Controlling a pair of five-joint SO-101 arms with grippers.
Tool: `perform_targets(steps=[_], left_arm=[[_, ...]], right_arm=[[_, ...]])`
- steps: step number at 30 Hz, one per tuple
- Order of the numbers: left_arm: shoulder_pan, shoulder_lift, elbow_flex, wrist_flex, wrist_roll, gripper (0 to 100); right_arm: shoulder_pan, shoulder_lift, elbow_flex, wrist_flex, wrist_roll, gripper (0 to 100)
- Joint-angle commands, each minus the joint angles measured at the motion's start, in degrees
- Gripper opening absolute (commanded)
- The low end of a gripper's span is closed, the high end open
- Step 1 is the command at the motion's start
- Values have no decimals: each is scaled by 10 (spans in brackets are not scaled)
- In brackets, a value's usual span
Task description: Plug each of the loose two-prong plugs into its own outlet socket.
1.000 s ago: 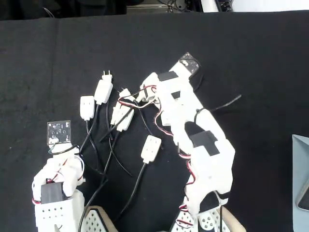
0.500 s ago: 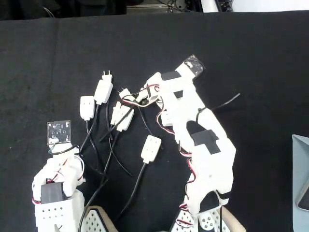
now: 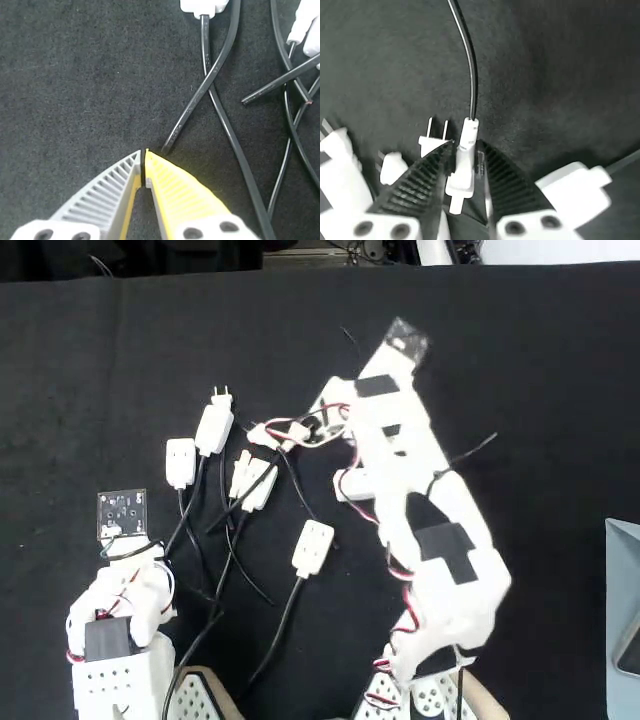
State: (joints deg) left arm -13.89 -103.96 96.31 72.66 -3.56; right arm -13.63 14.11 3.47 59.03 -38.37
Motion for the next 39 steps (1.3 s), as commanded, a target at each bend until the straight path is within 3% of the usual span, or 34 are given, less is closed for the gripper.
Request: perform_targets(steps=[1,9,17,24,28,39], left_arm=[[2,-1,10,2,-2,30],[3,-1,10,2,-2,30],[3,-1,10,2,-2,30],[3,-1,10,2,-2,30],[3,-1,10,2,-2,30],[2,-1,10,2,-2,30]], right_arm=[[7,-84,-15,67,128,12],[24,-120,-7,249,404,12],[89,-122,124,249,598,12],[95,-121,213,189,656,41],[94,-120,217,210,655,101],[94,-116,219,246,652,97]])
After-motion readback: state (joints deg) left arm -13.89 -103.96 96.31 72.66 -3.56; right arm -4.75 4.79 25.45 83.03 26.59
